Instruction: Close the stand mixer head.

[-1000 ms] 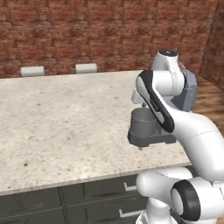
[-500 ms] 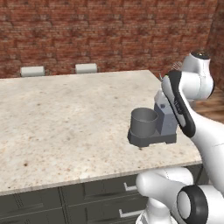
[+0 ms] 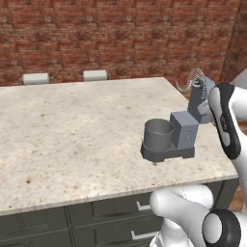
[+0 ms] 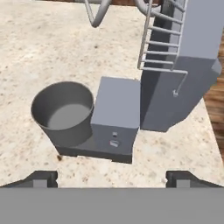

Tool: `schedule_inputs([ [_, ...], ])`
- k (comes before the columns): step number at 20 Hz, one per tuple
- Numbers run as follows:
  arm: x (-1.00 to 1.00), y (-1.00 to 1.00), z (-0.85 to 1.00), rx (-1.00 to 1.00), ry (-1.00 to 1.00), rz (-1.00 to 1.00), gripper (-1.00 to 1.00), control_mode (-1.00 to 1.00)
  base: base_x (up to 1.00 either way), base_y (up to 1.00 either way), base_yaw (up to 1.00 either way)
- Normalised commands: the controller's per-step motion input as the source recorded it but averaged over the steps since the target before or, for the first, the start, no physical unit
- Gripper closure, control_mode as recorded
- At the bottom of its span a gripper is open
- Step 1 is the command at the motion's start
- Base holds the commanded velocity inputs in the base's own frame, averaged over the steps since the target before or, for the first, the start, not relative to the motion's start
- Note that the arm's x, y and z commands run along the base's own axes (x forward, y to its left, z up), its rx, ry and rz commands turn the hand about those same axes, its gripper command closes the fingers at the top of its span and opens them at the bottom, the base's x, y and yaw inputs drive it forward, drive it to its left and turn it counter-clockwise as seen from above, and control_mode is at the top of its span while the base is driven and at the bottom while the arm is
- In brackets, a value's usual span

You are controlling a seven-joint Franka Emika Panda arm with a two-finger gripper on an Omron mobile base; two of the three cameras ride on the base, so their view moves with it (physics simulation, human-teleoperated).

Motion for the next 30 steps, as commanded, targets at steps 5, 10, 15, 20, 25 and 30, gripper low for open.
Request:
schedule_inputs([
  [5,0.0,-0.63,0.24,-0.04,-0.11,0.08,-1.0,-1.0,0.0,0.0,0.0],
  [10,0.0,-0.74,0.11,0.0,-0.07,0.12,-1.0,-1.0,0.0,0.0,0.0],
  [15,0.1,-0.54,0.02,0.0,-0.08,0.1,-1.0,-1.0,0.0,0.0,0.0],
  [20,0.38,-0.08,0.0,-0.01,-0.08,0.16,-1.0,-1.0,0.0,0.0,0.0],
  [25,0.61,0.0,0.0,-0.04,-0.13,0.25,-1.0,-1.0,0.0,0.0,0.0],
  [30,0.9,0.0,0.0,-0.01,-0.05,0.36,-1.0,-1.0,0.0,0.0,0.0],
])
